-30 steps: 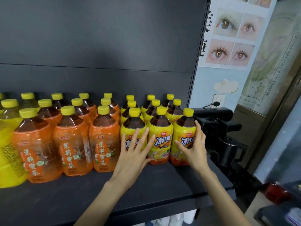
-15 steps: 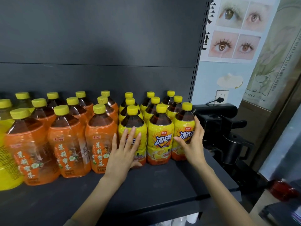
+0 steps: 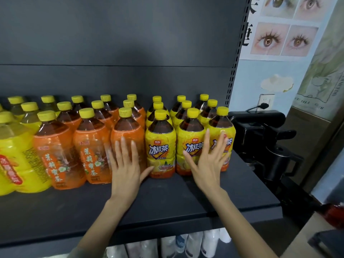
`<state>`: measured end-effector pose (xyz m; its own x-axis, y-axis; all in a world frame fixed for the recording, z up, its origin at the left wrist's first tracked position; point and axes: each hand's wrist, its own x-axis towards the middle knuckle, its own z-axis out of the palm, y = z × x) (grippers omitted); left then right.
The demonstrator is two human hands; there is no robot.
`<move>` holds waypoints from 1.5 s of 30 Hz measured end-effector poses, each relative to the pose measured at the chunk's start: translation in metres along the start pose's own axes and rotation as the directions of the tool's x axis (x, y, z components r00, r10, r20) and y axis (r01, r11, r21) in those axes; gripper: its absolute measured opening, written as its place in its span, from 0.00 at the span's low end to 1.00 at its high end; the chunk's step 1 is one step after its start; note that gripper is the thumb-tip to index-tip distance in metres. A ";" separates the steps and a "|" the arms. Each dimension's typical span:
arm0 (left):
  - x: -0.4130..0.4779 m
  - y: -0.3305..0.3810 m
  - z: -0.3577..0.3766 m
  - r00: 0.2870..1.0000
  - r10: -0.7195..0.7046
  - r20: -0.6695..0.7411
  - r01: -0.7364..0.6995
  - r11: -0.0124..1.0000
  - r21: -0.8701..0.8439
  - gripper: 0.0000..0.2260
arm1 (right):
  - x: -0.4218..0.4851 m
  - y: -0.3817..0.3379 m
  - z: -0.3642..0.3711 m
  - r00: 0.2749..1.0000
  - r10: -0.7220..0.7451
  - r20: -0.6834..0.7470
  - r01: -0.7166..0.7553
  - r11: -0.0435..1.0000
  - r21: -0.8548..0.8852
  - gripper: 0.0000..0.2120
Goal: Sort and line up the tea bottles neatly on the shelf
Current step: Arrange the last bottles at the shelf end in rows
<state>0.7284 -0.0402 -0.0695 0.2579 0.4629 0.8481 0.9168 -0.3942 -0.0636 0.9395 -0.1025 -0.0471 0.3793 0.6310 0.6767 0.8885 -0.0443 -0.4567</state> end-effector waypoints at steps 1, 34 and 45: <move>-0.005 -0.006 0.000 1.000 -0.026 0.001 0.026 1.000 -0.005 0.41 | 0.001 -0.001 0.005 1.000 0.003 0.010 -0.002 0.999 -0.036 0.40; -0.036 -0.100 -0.048 0.913 -0.022 0.408 -0.019 0.995 0.097 0.29 | -0.034 -0.147 0.070 0.904 -0.374 0.208 0.385 0.923 -0.014 0.33; -0.031 -0.134 -0.061 0.900 0.165 0.404 -0.151 0.986 -0.066 0.30 | -0.032 -0.162 0.078 0.939 -0.250 0.238 0.303 0.927 -0.222 0.40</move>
<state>0.5786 -0.0499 -0.0556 0.5062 0.6724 0.5400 0.8452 -0.5113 -0.1557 0.7629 -0.0551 -0.0399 0.0725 0.7877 0.6118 0.9957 -0.0217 -0.0900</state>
